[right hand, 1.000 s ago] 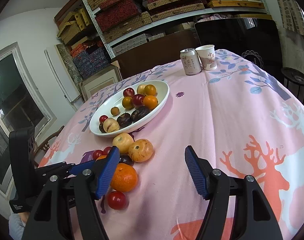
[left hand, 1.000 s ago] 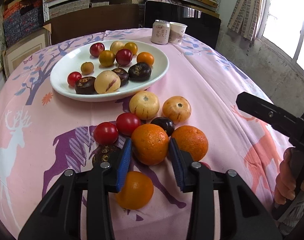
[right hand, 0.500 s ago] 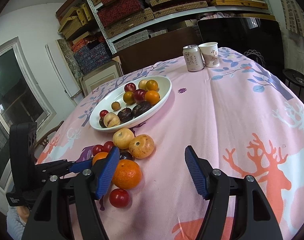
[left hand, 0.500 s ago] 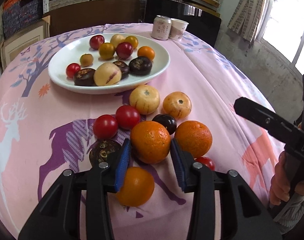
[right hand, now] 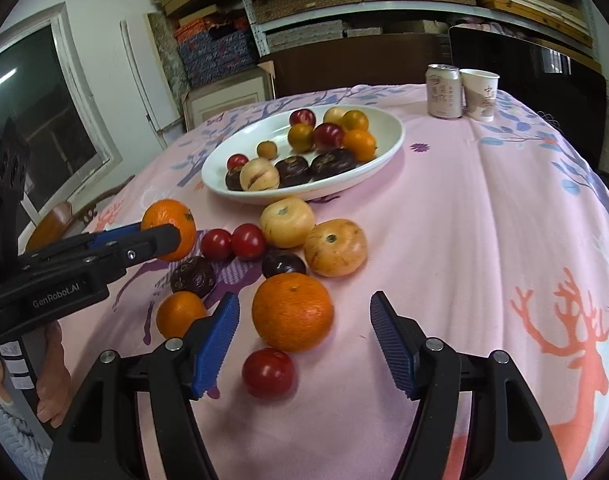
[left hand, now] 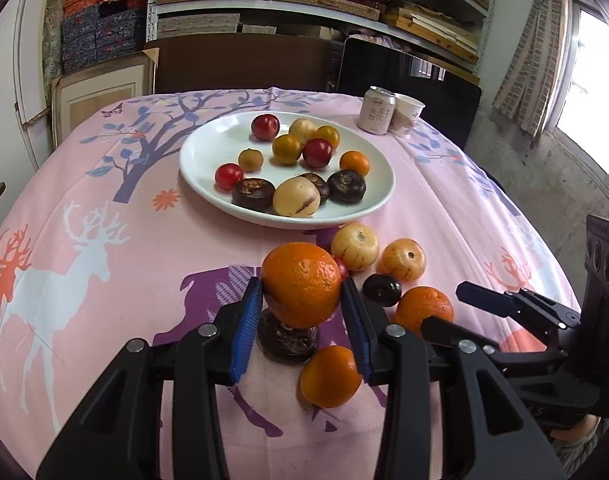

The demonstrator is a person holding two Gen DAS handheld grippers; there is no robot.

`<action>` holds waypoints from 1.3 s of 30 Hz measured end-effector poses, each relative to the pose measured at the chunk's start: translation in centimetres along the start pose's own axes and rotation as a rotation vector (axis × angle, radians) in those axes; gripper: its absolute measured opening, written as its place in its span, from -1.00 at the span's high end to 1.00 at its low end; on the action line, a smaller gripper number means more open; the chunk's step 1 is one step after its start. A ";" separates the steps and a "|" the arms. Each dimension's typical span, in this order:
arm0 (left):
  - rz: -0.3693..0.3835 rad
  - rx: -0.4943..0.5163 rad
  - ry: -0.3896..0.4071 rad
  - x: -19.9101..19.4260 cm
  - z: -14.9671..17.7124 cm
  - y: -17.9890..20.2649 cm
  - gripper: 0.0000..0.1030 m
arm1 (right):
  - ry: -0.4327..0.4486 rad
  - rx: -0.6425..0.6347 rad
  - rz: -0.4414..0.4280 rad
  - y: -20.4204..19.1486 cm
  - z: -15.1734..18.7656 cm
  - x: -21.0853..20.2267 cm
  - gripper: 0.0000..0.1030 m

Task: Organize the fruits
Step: 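Grasp an orange with the left tool while the right tool grasps another orange, then carry both oranges over the white plate and open both tools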

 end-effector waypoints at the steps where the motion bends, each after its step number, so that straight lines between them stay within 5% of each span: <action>1: -0.003 0.002 0.003 0.0 0.1 0.0 0.23 | -0.011 -0.005 -0.005 -0.2 0.1 0.3 -0.30; 4: -0.007 0.011 0.004 0.0 0.2 0.1 0.23 | -0.038 -0.021 -0.023 -0.7 0.2 0.9 0.08; 11: -0.013 0.006 -0.012 0.5 0.3 -0.1 0.23 | -0.020 0.023 -0.047 0.2 0.5 0.5 0.10; 22: -0.047 0.000 0.036 0.0 -1.2 -0.3 0.23 | 0.084 0.075 0.067 2.5 -0.5 -1.9 0.10; 31: -0.052 -0.039 0.112 -0.3 -9.8 -1.2 0.23 | 0.220 0.032 0.102 2.4 -10.2 -3.7 0.11; 39: -0.073 -0.117 0.052 5.8 -14.0 -2.8 0.23 | 0.195 0.084 0.084 3.8 -15.7 2.8 0.11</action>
Point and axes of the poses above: each gripper's, at about its wrist camera, not at the fingertips, and x roughly the way its jaws point, y to its right, z to its underside, the point moved 2 cm from there along x, roughly the way its jaws point, and after that the axes turned 9 degrees about -x, right-handed, at the moved point
